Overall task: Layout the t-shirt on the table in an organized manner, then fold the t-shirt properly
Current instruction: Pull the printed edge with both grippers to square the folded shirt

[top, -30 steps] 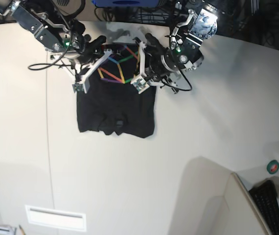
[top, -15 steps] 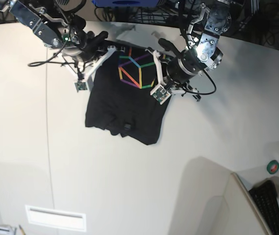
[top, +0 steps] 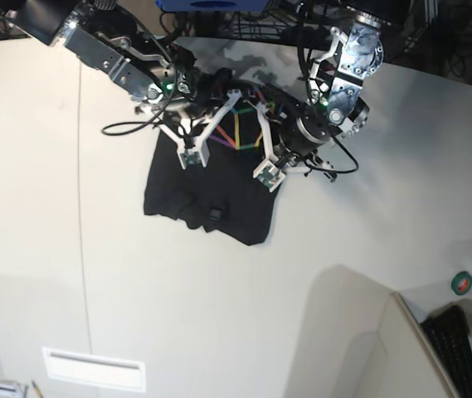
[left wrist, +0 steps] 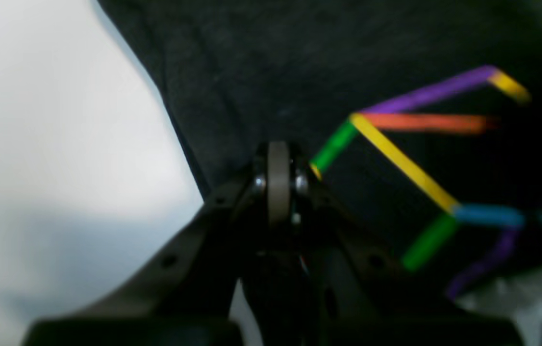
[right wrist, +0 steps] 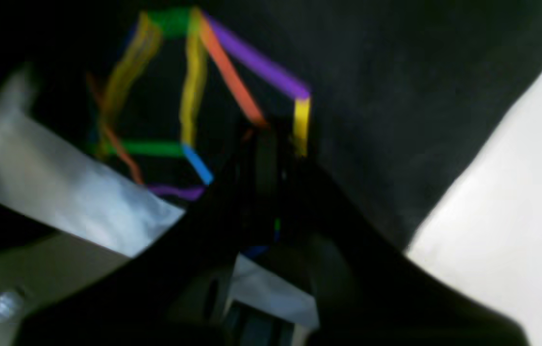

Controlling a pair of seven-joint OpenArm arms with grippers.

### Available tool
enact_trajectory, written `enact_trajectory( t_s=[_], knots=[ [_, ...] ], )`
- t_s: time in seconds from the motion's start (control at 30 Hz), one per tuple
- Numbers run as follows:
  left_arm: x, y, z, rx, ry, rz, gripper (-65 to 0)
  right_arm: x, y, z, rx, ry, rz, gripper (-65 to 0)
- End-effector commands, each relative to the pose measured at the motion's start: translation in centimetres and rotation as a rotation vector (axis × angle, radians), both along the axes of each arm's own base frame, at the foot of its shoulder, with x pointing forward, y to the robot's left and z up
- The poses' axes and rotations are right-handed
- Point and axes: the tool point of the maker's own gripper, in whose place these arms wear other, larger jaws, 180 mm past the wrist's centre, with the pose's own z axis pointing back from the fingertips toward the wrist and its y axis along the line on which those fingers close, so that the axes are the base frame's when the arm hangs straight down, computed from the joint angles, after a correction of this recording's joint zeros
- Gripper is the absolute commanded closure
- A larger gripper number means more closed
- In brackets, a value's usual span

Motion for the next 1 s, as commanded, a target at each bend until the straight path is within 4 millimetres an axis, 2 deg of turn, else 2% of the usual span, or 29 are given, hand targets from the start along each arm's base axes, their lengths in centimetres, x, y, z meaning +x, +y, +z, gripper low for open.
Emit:
enact_trajectory(
  t_s=[0.0, 0.1, 0.23, 0.33, 0.53, 0.6, 0.77, 0.87, 0.97],
  knots=[
    [0.9, 0.0, 0.4, -0.010, -0.020, 0.007, 0.0, 0.7, -0.6, -0.2, -0.018, -0.015, -0.014, 0.0],
    [1.4, 0.8, -0.6, 0.004, 0.000, 0.035, 0.0, 0.2, -2.0, -1.7, -0.065, 0.012, -0.021, 0.0],
    [2.0, 1.8, -0.8, 0.023, -0.009, 0.089, 0.0, 0.2, -3.8, -2.2, -0.102, 0.014, -0.023, 0.0],
    [1.9, 1.9, -0.9, 0.028, -0.009, 0.090, 0.0, 0.2, -4.1, -2.3, -0.110, 0.014, -0.023, 0.0],
    [2.3, 4.0, -0.4, 0.070, -0.032, 0.087, 0.0, 0.1, -4.1, -2.3, -0.109, 0.014, -0.021, 0.0],
    [2.3, 3.3, 0.8, 0.054, -0.063, 0.078, 0.0, 0.0, -4.0, -2.2, -0.108, 0.014, -0.018, 0.0],
    [0.2, 0.8, 3.5, -0.010, -0.115, 0.046, 0.0, 0.0, -4.0, -2.2, -0.109, 0.013, -0.017, 0.0],
    [-1.2, 0.0, 3.1, -0.026, -0.090, 0.047, 0.0, 0.0, -4.0, -2.3, -0.109, 0.017, -0.016, 0.0],
    [-2.3, 0.5, 1.1, -0.008, -0.030, 0.054, 0.0, -0.1, -4.1, -2.3, -0.111, 0.019, -0.016, 0.0]
  ],
)
